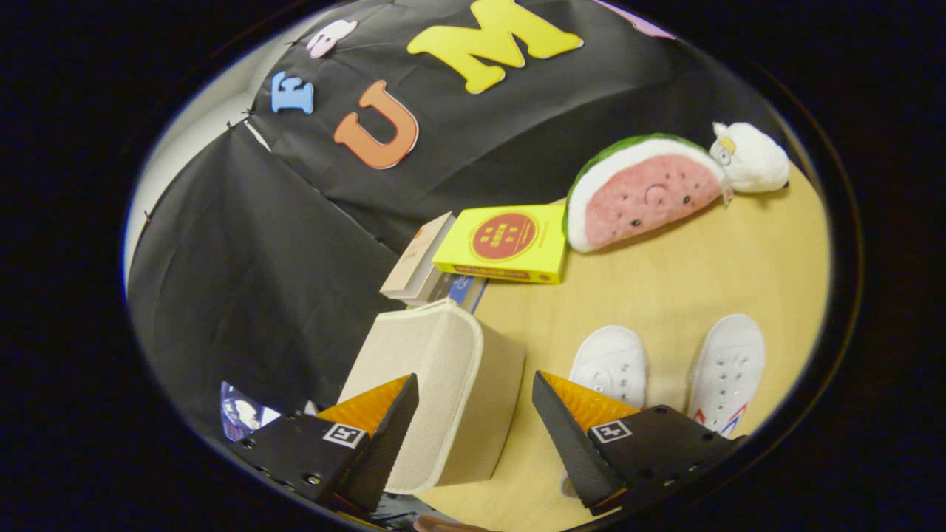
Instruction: Open the storage box then place both shoes into the box .Put the left shoe in first, then the right shoe, with the right side of both shoes facing outward in a uniform manner.
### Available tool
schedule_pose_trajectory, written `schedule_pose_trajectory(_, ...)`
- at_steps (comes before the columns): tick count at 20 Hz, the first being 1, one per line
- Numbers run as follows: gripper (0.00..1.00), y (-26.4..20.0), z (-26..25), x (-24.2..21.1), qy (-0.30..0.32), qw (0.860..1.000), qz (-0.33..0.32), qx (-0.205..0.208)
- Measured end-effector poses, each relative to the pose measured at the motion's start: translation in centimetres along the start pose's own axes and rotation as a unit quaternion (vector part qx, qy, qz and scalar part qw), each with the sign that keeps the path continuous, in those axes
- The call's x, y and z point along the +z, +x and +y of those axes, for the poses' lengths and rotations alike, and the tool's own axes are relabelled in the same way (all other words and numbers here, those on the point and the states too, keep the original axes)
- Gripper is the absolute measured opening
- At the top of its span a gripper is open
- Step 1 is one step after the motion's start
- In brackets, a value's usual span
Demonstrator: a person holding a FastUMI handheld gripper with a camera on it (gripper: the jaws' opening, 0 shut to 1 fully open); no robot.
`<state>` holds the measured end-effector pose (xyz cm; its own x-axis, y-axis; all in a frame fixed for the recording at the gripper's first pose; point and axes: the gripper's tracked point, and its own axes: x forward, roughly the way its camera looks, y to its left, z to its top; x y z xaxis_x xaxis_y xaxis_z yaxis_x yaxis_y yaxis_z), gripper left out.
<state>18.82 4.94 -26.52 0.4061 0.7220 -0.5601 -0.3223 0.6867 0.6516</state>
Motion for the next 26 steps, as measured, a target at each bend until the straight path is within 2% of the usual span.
schedule_pose_trajectory(2, 0.93, 1.8, 0.7, -1.1, 0.022, 0.996, 0.050, 0.068)
schedule_pose_trajectory(5, 0.93, 2.8, 2.0, -2.5, 0.070, 0.978, 0.108, 0.162)
schedule_pose_trajectory(8, 0.93, 4.0, 2.6, -3.6, 0.124, 0.954, 0.161, 0.222)
schedule_pose_trajectory(10, 0.93, 4.1, 2.9, -4.0, 0.133, 0.944, 0.178, 0.245)
schedule_pose_trajectory(16, 0.25, 3.2, 2.1, -3.4, 0.142, 0.946, 0.175, 0.231)
schedule_pose_trajectory(18, 0.11, 2.3, 2.2, -3.2, 0.135, 0.948, 0.167, 0.233)
schedule_pose_trajectory(19, 0.10, 1.8, 2.3, -2.9, 0.134, 0.950, 0.162, 0.231)
schedule_pose_trajectory(20, 0.02, 1.5, 2.6, -2.6, 0.133, 0.952, 0.154, 0.227)
schedule_pose_trajectory(23, 0.02, -0.4, 3.6, -2.7, 0.115, 0.958, 0.146, 0.219)
schedule_pose_trajectory(26, 0.02, -2.6, 6.5, -2.3, 0.096, 0.960, 0.133, 0.229)
